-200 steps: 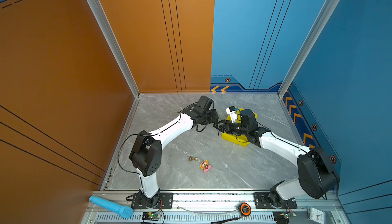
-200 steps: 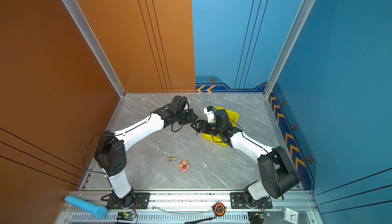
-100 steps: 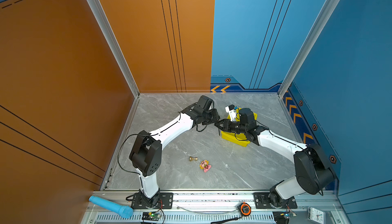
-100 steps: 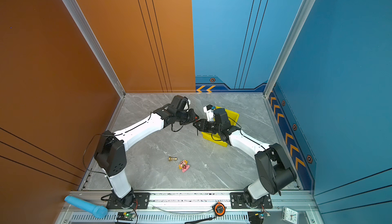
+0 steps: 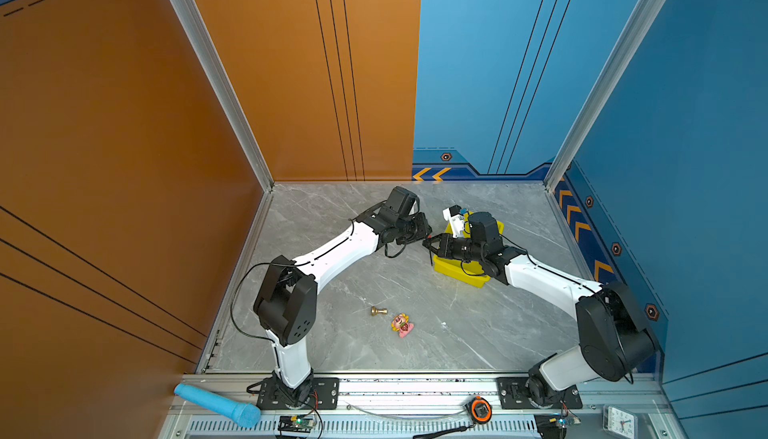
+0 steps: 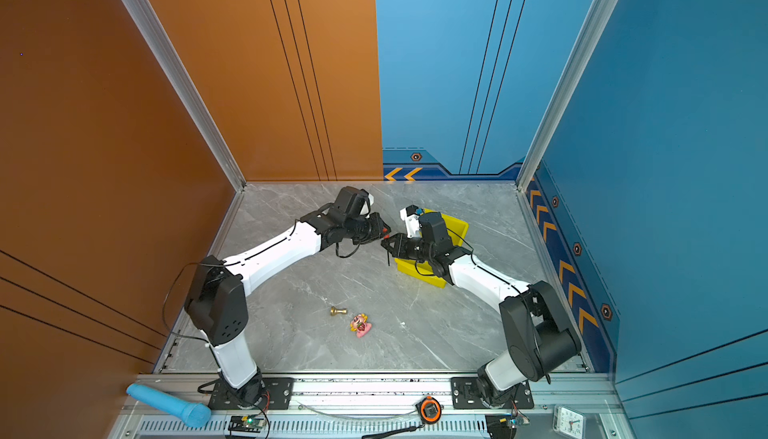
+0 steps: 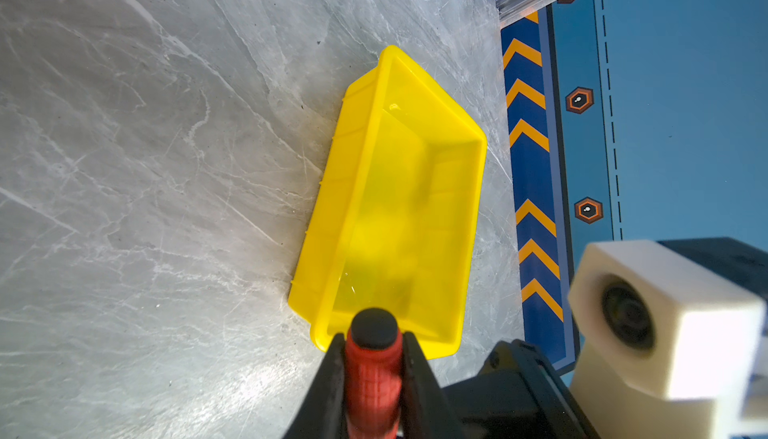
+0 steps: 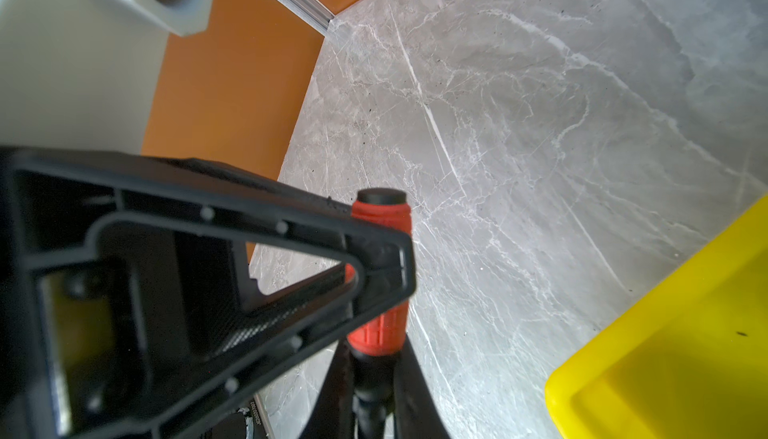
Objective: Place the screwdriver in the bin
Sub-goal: 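Grasp the screwdriver handle with the right gripper beside the left gripper, then open and withdraw the left gripper while the right gripper carries the screwdriver over the bin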
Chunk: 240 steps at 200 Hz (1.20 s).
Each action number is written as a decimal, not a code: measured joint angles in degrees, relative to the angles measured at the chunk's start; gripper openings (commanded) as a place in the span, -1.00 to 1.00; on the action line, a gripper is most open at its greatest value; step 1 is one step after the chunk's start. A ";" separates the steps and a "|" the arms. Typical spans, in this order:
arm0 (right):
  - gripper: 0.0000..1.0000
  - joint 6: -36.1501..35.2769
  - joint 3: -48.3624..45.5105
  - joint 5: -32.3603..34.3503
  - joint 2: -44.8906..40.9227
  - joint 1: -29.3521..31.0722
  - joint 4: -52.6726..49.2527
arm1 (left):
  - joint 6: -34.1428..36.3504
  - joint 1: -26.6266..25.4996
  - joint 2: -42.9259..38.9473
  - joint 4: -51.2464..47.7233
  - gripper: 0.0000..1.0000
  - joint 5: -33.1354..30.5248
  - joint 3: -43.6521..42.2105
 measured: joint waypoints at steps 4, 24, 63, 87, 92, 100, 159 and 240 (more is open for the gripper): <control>-1.00 -0.11 0.00 0.26 -0.33 -0.15 -0.13 | 0.07 0.02 0.00 0.02 0.59 0.02 -0.02; -1.00 -0.57 -0.02 1.90 -2.36 -1.07 -1.31 | 0.50 0.52 -0.02 0.00 0.96 0.02 -0.09; -1.00 -2.03 -0.98 8.24 -7.39 -3.98 -7.82 | 2.10 2.69 -2.32 -0.22 0.96 -0.11 -1.77; -1.00 -2.60 -1.25 14.16 -8.72 -7.58 -13.33 | 4.52 4.92 -5.33 -1.79 0.96 -1.38 -3.58; -1.00 -2.71 -1.22 15.43 -8.66 -8.22 -14.23 | 5.31 5.29 -6.03 -2.34 0.96 -1.90 -3.89; -1.00 -2.86 -1.20 17.18 -8.31 -9.03 -15.80 | 6.32 5.81 -7.02 -3.15 0.96 -2.67 -4.28; -1.00 -2.82 6.60 27.15 5.20 -9.64 -21.90 | 12.22 8.15 -14.45 -7.54 0.96 -7.98 -10.58; -0.76 -2.23 19.61 31.93 23.28 -9.27 -22.86 | 16.02 12.31 -22.21 -10.14 0.96 -10.95 -17.18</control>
